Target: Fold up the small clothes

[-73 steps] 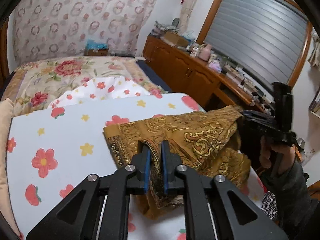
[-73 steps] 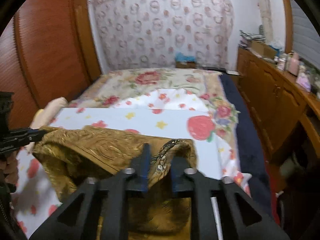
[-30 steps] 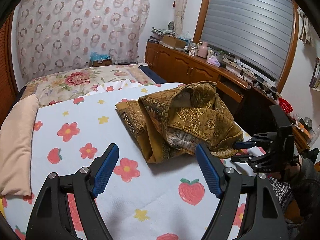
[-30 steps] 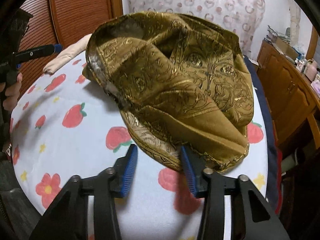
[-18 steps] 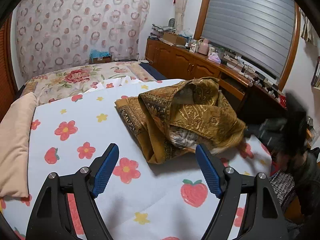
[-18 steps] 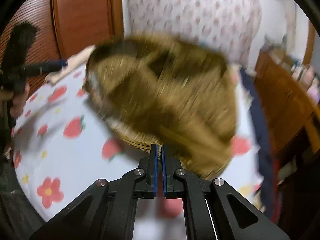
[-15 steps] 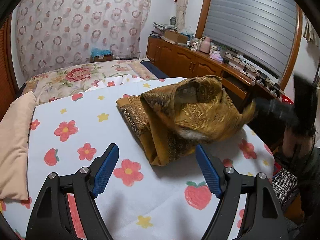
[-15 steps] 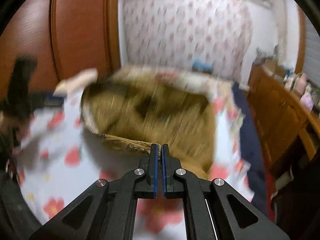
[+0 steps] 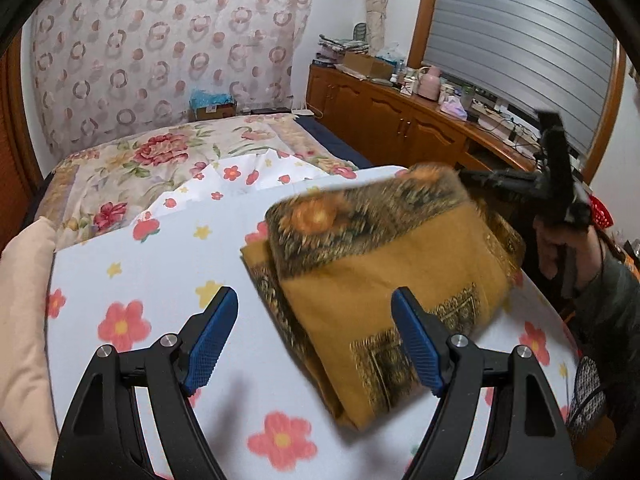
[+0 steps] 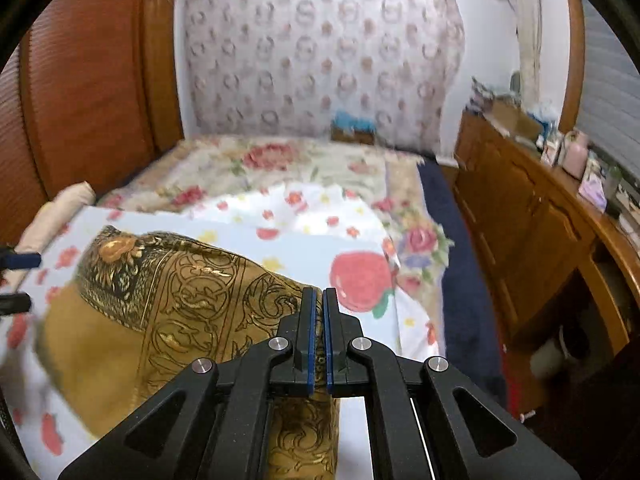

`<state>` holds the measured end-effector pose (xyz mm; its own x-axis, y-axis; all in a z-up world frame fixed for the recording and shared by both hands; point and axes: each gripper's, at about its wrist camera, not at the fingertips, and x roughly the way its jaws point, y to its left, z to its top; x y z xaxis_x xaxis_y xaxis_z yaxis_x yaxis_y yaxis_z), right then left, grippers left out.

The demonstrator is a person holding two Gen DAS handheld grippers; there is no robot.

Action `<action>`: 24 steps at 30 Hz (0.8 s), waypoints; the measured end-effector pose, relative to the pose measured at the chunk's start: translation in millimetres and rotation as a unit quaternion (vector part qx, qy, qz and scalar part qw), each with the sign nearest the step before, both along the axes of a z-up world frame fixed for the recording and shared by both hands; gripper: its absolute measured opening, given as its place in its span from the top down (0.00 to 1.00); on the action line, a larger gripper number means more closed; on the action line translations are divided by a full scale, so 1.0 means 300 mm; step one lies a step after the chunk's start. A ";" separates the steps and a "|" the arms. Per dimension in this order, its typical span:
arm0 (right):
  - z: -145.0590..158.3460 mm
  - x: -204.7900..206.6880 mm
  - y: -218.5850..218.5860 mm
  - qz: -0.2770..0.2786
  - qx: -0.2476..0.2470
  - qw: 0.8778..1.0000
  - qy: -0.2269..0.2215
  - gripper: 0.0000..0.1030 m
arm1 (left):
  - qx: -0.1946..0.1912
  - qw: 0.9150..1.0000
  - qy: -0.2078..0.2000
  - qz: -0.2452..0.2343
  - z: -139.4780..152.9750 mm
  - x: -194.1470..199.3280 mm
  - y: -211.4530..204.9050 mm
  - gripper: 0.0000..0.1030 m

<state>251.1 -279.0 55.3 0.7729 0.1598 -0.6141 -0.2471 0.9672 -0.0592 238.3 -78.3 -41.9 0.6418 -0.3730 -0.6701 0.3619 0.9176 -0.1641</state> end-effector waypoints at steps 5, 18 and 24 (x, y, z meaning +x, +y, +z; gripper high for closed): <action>-0.035 0.106 0.051 0.001 -0.012 1.000 0.019 0.97 | -0.004 1.000 0.014 0.003 -0.025 0.079 -0.017 0.23; 0.025 0.097 -0.026 -0.010 0.001 1.000 0.023 0.73 | 0.017 0.998 0.057 0.015 -0.137 0.213 -0.008 0.23; 0.043 -0.003 -0.031 0.009 0.029 0.999 0.012 0.41 | 0.016 0.997 0.068 0.016 -0.165 0.220 0.010 0.23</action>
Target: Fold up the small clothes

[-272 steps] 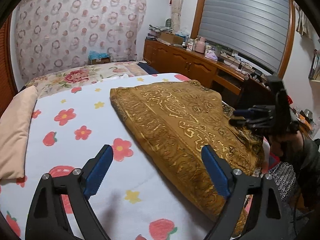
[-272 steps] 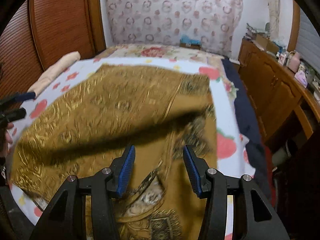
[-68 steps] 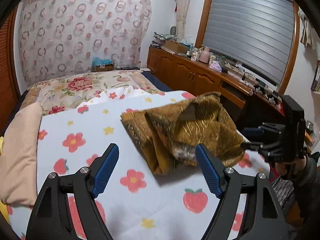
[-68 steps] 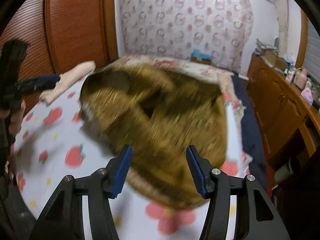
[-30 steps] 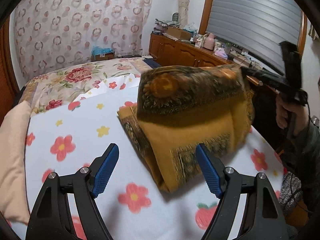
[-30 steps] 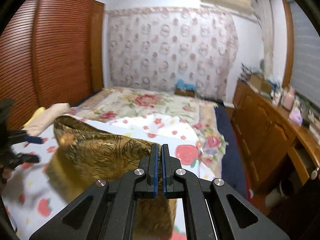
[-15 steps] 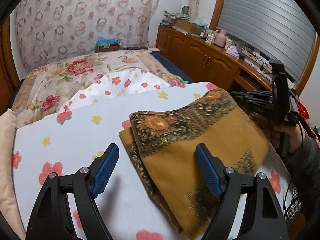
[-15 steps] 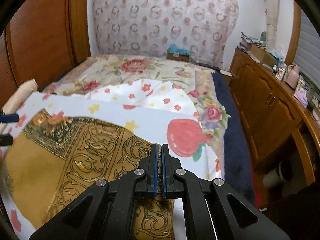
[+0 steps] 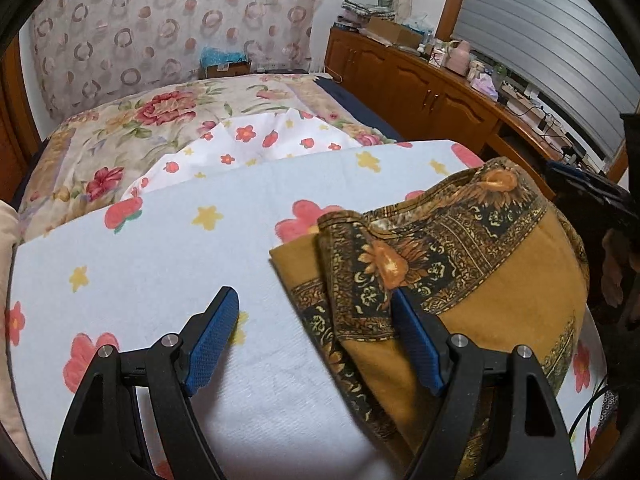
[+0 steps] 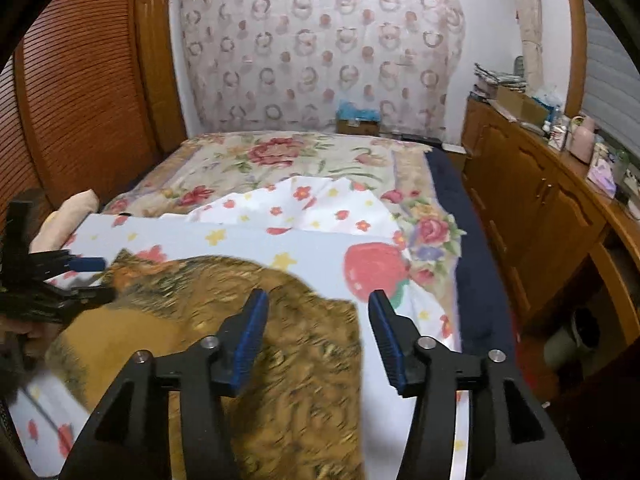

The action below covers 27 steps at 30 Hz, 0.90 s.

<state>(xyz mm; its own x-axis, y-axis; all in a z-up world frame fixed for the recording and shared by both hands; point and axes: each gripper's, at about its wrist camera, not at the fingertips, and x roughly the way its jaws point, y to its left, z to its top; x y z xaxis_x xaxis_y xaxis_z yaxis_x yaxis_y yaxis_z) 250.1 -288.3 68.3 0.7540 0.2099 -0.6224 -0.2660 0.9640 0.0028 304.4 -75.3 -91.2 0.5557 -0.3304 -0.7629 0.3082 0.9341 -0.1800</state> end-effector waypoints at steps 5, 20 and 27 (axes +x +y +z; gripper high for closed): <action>-0.089 -0.005 -0.012 0.001 -0.008 1.000 0.027 0.35 | -0.001 1.000 -0.007 -0.005 -0.002 -0.003 0.002 0.23; -0.181 0.085 -0.079 -0.007 -0.005 0.997 0.076 0.31 | -0.033 0.999 -0.002 -0.019 0.002 0.005 0.015 0.40; -0.181 0.073 -0.082 -0.021 -0.005 0.997 0.073 0.29 | -0.046 0.998 0.007 -0.031 0.001 0.005 0.004 0.53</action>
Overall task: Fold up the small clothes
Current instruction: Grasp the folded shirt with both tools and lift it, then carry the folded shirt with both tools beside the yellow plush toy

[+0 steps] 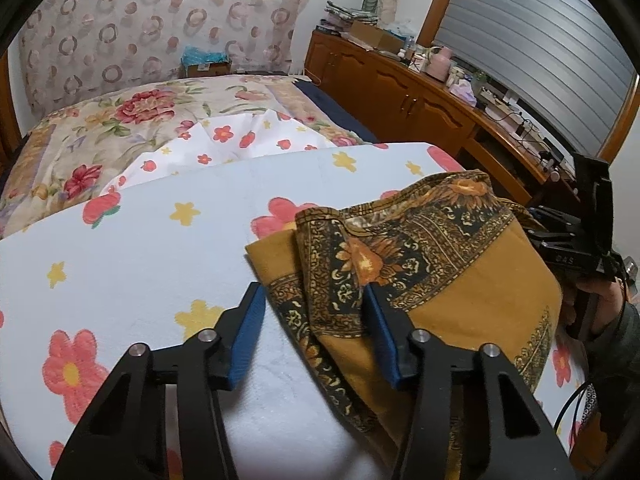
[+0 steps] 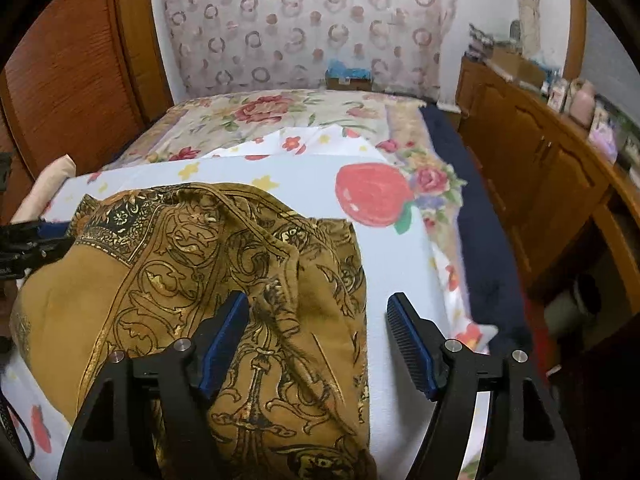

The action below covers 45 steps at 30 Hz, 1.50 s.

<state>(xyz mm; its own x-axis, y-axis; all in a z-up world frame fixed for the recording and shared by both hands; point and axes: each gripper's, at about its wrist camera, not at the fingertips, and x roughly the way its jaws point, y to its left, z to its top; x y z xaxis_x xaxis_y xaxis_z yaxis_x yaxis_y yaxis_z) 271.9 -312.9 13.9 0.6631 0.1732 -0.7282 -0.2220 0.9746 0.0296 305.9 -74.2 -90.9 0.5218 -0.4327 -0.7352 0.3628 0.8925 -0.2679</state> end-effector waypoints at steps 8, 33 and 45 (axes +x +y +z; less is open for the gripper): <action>-0.001 0.008 -0.011 0.043 0.034 0.998 0.008 0.57 | -0.031 0.999 0.013 -0.016 0.000 0.004 -0.001 0.83; 0.436 -0.023 0.580 0.250 0.025 0.947 -0.201 0.91 | -0.063 0.966 -0.172 0.183 0.347 -0.514 0.645 0.89; 0.477 0.297 1.131 0.367 -0.022 0.911 -0.188 0.91 | -0.064 0.945 -0.142 0.288 0.192 -0.630 0.958 0.89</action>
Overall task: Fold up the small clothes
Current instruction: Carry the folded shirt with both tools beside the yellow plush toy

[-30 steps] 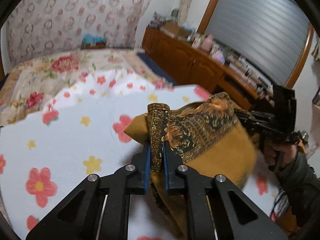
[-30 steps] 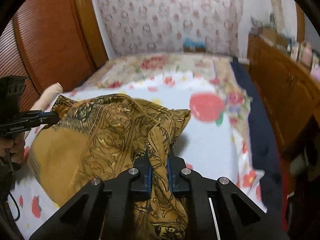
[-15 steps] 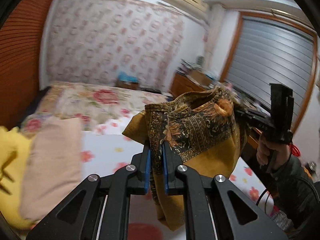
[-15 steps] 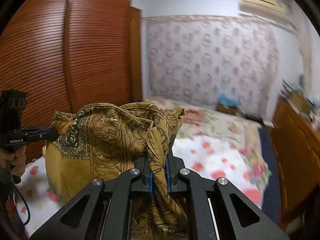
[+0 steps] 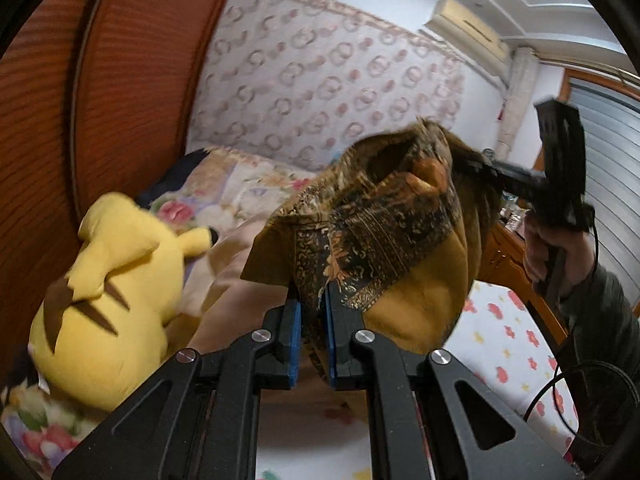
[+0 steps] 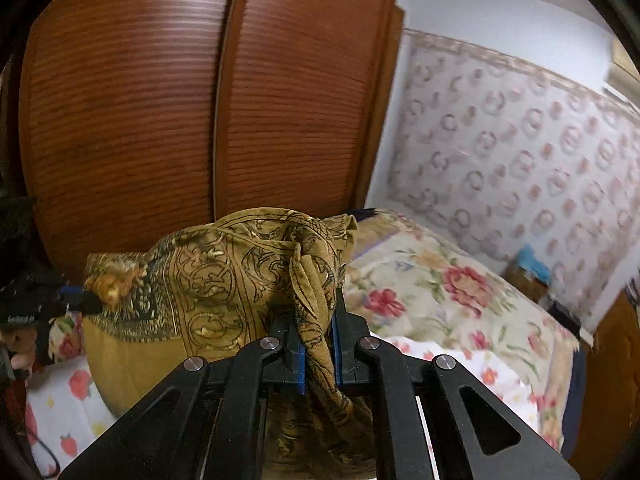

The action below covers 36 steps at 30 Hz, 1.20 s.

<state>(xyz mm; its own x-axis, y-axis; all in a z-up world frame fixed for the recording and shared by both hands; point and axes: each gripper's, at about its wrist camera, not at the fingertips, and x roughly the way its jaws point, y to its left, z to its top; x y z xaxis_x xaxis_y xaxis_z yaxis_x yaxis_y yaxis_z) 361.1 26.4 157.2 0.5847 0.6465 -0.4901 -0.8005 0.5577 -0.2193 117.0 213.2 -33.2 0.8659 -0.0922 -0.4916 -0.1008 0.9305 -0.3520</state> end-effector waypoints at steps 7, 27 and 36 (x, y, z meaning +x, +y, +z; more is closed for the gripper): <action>-0.026 0.131 0.200 0.023 -0.040 0.999 0.012 0.91 | -0.005 1.000 0.020 0.022 -0.074 -0.033 0.060 0.89; -0.120 0.093 0.173 -0.020 0.021 0.999 0.040 0.53 | 0.023 0.996 0.075 0.049 -0.166 -0.019 0.075 0.89; -0.372 -0.015 0.213 0.030 -0.040 0.992 0.117 0.53 | 0.035 0.995 0.082 0.052 -0.176 -0.023 0.070 0.89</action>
